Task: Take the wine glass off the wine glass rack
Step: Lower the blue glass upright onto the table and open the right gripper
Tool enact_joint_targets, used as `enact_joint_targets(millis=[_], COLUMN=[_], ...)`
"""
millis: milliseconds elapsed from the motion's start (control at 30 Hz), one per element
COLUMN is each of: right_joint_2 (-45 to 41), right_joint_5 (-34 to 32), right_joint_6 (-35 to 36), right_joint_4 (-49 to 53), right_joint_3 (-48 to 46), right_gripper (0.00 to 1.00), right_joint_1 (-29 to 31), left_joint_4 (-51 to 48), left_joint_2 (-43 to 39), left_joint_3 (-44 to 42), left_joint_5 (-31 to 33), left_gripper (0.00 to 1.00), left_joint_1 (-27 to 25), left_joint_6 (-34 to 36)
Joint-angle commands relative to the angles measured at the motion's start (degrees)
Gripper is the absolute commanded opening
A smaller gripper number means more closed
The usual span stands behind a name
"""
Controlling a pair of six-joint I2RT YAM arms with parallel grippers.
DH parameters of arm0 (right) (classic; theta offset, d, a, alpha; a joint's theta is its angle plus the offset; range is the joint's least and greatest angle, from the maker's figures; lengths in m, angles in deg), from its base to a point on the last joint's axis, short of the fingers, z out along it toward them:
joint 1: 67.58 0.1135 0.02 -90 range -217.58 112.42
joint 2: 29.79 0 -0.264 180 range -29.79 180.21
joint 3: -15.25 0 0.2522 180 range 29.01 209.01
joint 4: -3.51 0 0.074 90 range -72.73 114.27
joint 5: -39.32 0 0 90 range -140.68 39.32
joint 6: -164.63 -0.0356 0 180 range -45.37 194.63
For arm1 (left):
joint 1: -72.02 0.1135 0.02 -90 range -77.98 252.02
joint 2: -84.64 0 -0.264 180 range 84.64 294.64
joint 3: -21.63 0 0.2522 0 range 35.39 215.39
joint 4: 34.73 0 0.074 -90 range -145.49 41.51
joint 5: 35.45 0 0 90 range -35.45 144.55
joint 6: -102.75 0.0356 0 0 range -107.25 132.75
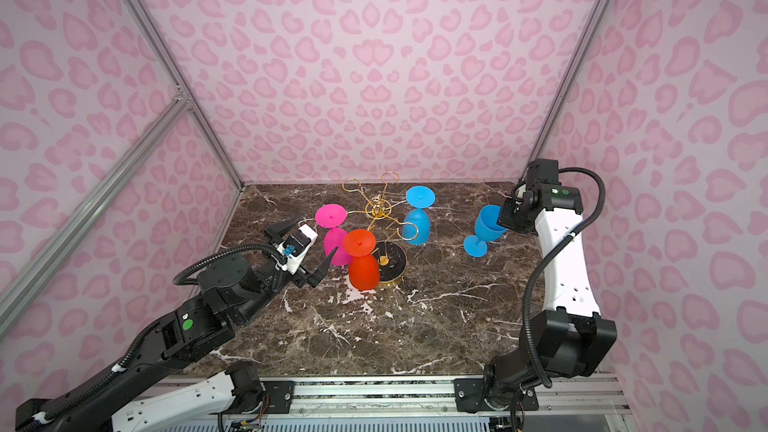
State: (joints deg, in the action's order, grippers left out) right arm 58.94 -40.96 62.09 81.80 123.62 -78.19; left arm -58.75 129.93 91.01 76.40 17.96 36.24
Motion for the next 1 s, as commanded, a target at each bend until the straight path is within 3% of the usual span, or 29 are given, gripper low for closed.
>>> enact_joint_targets(millis=[0,367,967], right_joint_2=[2.9,15.8,21.4], right_joint_5=[0.3,-4.2,-8.6], right_joint_6=[1.7,4.6,3.5], right_joint_4=[-1.6,5.1,2.8], right_joint_3=[0.2,10.1,12.7], right_gripper=[0.0,0.0,0.0], right_joint_1=[0.3,3.3,5.1], left_joint_4=[-0.5,-2.7,-4.5], left_joint_2=[-0.7,-1.8,-2.5], left_joint_3=[-0.4,-1.0,-1.5], left_joint_5=[0.0,0.5,0.7], left_gripper=[0.98,0.98,0.98], left_joint_1=[0.0,0.0,0.0], left_joint_6=[-2.3,-4.8,-7.0])
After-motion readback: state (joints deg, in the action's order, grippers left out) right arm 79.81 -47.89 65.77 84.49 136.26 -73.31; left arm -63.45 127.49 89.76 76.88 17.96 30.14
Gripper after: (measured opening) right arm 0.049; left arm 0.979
